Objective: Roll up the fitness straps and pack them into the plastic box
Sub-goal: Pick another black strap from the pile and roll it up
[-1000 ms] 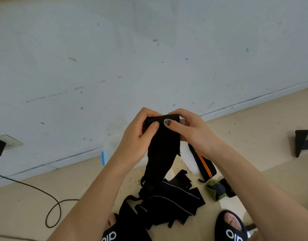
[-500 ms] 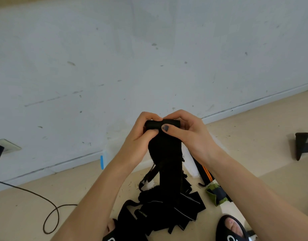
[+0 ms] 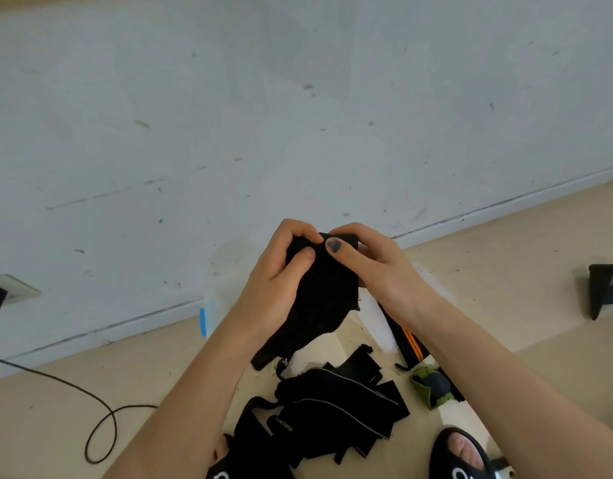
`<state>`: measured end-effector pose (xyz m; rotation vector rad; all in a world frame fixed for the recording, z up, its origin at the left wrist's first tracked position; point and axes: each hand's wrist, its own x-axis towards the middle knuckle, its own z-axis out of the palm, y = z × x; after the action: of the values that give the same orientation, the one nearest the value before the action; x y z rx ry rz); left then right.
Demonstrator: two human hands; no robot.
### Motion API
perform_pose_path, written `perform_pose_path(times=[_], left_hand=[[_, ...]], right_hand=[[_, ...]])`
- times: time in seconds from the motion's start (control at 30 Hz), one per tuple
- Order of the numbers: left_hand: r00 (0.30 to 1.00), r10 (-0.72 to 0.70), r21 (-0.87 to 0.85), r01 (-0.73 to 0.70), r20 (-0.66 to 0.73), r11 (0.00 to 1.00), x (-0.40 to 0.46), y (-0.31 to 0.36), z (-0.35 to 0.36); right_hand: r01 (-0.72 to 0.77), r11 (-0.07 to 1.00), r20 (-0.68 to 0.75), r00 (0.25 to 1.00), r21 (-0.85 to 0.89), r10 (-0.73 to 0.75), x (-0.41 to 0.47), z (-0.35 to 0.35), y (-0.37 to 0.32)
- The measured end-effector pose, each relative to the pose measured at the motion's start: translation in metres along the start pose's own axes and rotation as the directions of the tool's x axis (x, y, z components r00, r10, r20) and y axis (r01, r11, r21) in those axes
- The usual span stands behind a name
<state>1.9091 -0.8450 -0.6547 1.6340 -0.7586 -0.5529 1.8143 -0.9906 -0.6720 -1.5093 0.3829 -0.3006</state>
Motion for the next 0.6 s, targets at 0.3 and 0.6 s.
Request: perform_pose_path(times=[0.3, 0.6], left_hand=[[1.000, -0.014, 0.038, 0.015, -0.011, 0.999, -0.0003, -0.0002, -0.0009], [0.993, -0.085, -0.097, 0.093, 0.079, 0.991, 0.0023, -0.0021, 0.0022]], right_hand=[[-0.024, 0.992, 0.053, 0.998, 0.127, 0.018, -0.0012, -0.0040, -0.0024], [0.050, 0.994, -0.027, 0.999, 0.093, -0.047, -0.0013, -0.0017, 0.0012]])
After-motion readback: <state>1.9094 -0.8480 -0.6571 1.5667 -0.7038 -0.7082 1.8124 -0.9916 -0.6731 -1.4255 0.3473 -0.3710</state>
